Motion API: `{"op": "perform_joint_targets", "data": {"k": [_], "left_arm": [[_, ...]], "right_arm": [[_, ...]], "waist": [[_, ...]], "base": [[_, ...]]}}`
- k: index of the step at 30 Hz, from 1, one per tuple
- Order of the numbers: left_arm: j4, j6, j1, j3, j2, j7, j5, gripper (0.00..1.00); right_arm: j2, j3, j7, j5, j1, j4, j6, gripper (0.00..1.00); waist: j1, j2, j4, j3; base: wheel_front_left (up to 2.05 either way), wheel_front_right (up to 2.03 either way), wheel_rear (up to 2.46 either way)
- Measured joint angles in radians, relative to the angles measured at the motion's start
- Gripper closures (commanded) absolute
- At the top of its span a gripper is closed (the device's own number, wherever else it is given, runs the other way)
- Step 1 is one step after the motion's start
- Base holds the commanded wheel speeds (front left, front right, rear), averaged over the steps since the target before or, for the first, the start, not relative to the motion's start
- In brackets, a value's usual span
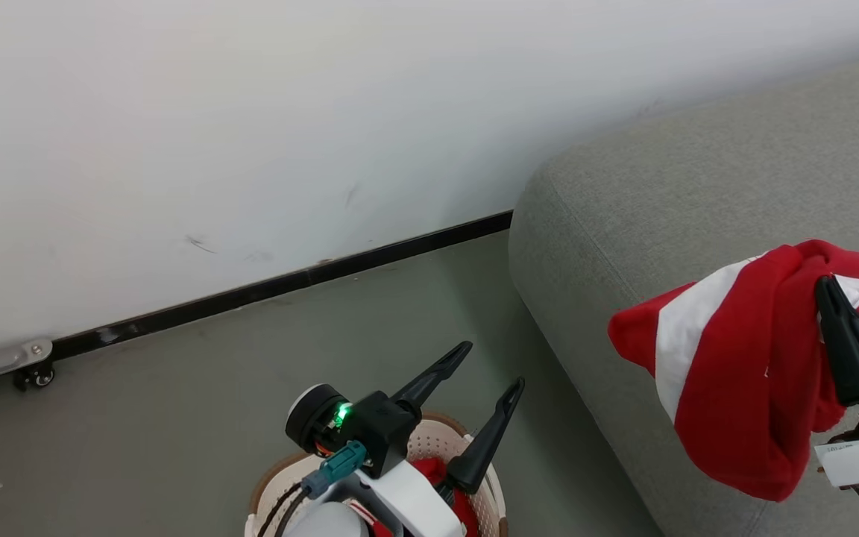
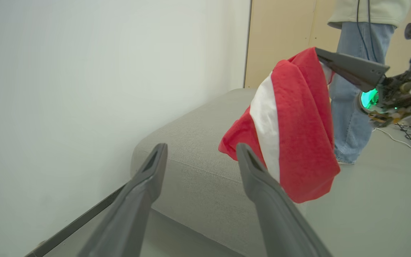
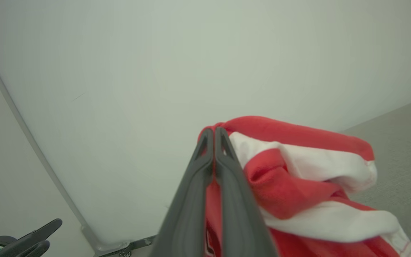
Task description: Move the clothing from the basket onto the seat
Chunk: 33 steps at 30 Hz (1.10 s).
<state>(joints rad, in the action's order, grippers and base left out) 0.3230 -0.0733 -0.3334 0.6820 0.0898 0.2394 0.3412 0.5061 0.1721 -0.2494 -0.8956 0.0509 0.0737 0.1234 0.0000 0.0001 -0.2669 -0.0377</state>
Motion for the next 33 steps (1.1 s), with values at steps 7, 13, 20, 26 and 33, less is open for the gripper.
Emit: {"op": "perform_joint_targets", "data": {"k": [7, 13, 20, 26, 33], "left_arm": [[-0.005, -0.008, 0.004, 0.018, -0.004, 0.001, 0.004, 0.00], [-0.012, -0.015, 0.005, 0.024, -0.006, 0.003, 0.008, 0.00], [-0.021, -0.015, 0.005, 0.025, -0.007, 0.003, 0.008, 0.00], [-0.033, -0.015, 0.005, 0.024, -0.007, 0.007, 0.004, 0.00], [-0.043, 0.001, 0.004, 0.016, 0.008, 0.007, -0.013, 0.00]], "right_arm": [[0.002, -0.029, 0.000, 0.001, -0.036, -0.023, 0.000, 1.00], [0.002, -0.040, 0.000, 0.001, -0.058, -0.038, 0.000, 1.00], [-0.001, -0.044, 0.000, 0.000, -0.072, -0.039, 0.000, 1.00], [-0.001, -0.044, 0.000, -0.002, -0.067, -0.032, 0.000, 1.00], [0.006, -0.052, 0.001, -0.003, 0.019, 0.016, 0.000, 1.00]], "waist": [[0.0000, 0.0000, -0.042, 0.004], [0.0000, 0.0000, -0.077, 0.011], [0.0000, 0.0000, -0.113, 0.026], [0.0000, 0.0000, -0.129, 0.044], [0.0000, 0.0000, -0.136, 0.080]], "base": [[0.00, 0.00, 0.00], [0.00, 0.00, 0.00], [0.00, 0.00, 0.00], [0.00, 0.00, 0.00], [0.00, 0.00, 0.00]]}}
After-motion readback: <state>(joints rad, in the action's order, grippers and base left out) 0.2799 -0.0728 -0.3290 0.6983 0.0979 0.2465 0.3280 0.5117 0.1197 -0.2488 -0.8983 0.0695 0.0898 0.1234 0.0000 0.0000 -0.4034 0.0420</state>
